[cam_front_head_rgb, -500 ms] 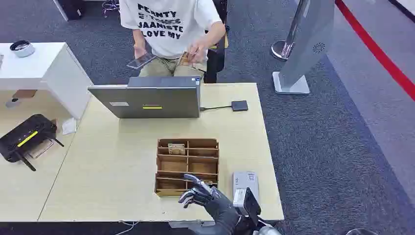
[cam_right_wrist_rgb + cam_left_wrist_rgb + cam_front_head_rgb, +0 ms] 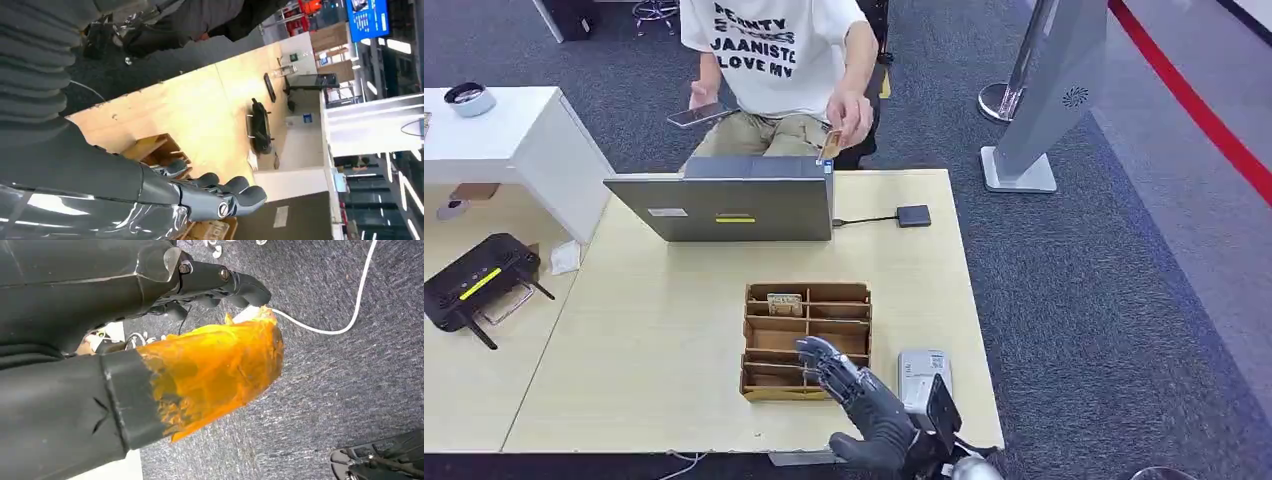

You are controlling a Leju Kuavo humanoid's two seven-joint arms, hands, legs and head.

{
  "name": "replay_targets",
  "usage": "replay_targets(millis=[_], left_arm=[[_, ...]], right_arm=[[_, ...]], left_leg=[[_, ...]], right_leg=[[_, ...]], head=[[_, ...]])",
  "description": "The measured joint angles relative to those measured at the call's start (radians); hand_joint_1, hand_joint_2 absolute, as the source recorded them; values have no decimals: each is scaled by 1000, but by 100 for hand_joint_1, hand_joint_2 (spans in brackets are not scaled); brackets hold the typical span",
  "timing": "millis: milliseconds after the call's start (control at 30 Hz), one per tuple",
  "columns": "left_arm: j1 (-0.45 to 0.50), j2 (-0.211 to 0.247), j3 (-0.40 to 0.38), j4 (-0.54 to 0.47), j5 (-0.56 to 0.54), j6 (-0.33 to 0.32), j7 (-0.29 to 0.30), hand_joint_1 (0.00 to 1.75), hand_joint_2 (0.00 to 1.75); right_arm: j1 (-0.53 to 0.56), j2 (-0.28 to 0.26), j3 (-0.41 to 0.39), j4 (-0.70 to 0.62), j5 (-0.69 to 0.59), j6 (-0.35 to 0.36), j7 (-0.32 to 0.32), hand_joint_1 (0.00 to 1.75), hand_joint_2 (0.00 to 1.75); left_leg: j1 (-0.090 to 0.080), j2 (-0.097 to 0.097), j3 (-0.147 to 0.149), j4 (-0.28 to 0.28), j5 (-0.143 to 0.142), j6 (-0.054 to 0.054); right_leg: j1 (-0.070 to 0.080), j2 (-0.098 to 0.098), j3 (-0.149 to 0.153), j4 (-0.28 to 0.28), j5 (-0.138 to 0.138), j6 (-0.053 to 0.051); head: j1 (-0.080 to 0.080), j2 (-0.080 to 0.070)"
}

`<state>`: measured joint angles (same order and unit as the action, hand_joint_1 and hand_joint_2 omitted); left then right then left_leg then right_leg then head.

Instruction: Pass the card to the sensor for recognition and then transmit it.

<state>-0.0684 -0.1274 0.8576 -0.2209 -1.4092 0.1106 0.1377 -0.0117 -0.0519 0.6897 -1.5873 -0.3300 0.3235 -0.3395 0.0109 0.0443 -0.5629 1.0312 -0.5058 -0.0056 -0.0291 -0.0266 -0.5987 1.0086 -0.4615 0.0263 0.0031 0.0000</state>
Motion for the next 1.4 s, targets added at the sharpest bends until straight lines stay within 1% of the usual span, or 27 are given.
replay_targets(millis=[133, 167, 200, 300, 367, 467, 567, 633, 667, 700, 800, 933, 1033, 1100, 1167, 1333, 1400], left_arm=[[0, 0, 1, 0, 0, 0, 0, 5, 0], [0, 0, 1, 0, 0, 0, 0, 5, 0], [0, 0, 1, 0, -1, 0, 1, 5, 0], [0, 0, 1, 0, -4, 0, 1, 5, 0], [0, 0, 1, 0, -8, 4, 1, 5, 0], [0, 0, 1, 0, -11, 6, 1, 5, 0], [0, 0, 1, 0, -14, 7, 3, 5, 0], [0, -1, 1, 0, -19, 7, 4, 5, 0], [0, -1, 1, 0, -21, 7, 4, 5, 0], [0, -1, 1, 0, -21, 7, 4, 5, 0], [0, -2, 1, 0, -27, 7, 4, 5, 0], [-1, -2, -1, 0, -46, 5, 4, 5, 0], [-1, -2, -5, 0, -60, 2, 4, 5, 0], [-4, -2, -14, 0, -72, -6, 4, 5, 0], [-7, -2, -22, 0, -84, -16, 5, 5, 0], [-22, -2, -50, 0, -103, -35, 11, 5, 0], [-28, -2, -62, 0, -109, -41, 11, 5, 0]], right_arm=[[-1, 3, -2, -8, 3, -4, 2, 0, 0], [-1, 3, -2, -10, 12, -15, 0, 0, 0], [-3, 3, -2, -12, 25, -31, -2, 0, 175], [-22, 3, -3, -32, 80, -103, -11, 0, 175], [-45, 6, -3, -58, 135, -175, -10, 0, 175], [-89, 17, -3, -99, 268, -324, 3, 0, 175], [-137, 25, 1, -133, 456, -496, 13, 0, 175], [-167, 26, 6, -147, 583, -594, 24, 0, 175], [-181, 27, 10, -150, 628, -629, 26, 0, 175], [-193, 27, 13, -153, 657, -651, 26, 0, 175], [-214, 28, 22, -160, 712, -686, 35, 0, 175], [-267, 28, 35, -150, 903, -799, 82, 0, 175], [-320, 32, 45, -120, 1031, -842, 131, 0, 175], [-357, 38, 49, -87, 1128, -859, 169, 0, 175], [-405, 45, 55, -37, 1222, -860, 203, 0, 175], [-510, 57, 61, 91, 1370, -858, 272, 0, 175], [-554, 60, 61, 147, 1416, -858, 289, 0, 175]], left_leg=[[0, 0, 0, 0, 0, 0], [0, 0, 0, 0, 0, 0], [0, 0, 0, 0, 0, 0], [0, 0, 0, 0, 0, 0], [0, 0, 0, 0, 0, 0], [0, 0, 0, 0, 0, 0], [0, 0, 0, 0, 0, 0], [0, 0, 0, 0, 0, 0], [0, 0, 0, 0, 0, 0], [0, 0, 0, 0, 0, 0], [0, 0, 0, 0, 0, 0], [0, 0, 0, 0, 0, 0], [0, 0, 0, 0, 0, 0], [0, 0, 0, 0, 1, 0], [0, 0, 0, 0, 1, 0], [0, 0, 0, 0, 2, 0], [0, 0, 0, 0, 2, 0]], right_leg=[[0, 0, 0, 0, 0, 0], [0, 0, 0, 0, 0, 0], [0, 0, 0, 0, 0, 0], [0, 0, 0, 0, 0, 0], [0, 0, 0, 0, 0, 0], [0, 0, 0, 0, 0, 0], [0, 0, 0, 0, 1, 0], [0, 0, 0, 0, 0, 0], [0, 0, 0, 0, 0, 0], [0, 0, 0, 0, 0, 0], [0, 0, 0, 0, 0, 0], [0, 0, 0, 0, 0, 0], [0, 0, 0, 0, 1, -1], [0, 0, 0, 0, 1, -1], [0, 0, 0, 1, 1, -1], [0, 0, 0, 1, 1, -1], [0, 0, 0, 1, 1, -1]], head=[[0, 0], [0, 0], [0, 0], [0, 0], [0, 0], [0, 0], [0, 0], [0, 0], [0, 0], [0, 0], [0, 0], [0, 0], [0, 0], [0, 0], [0, 0], [0, 0], [0, 0]])
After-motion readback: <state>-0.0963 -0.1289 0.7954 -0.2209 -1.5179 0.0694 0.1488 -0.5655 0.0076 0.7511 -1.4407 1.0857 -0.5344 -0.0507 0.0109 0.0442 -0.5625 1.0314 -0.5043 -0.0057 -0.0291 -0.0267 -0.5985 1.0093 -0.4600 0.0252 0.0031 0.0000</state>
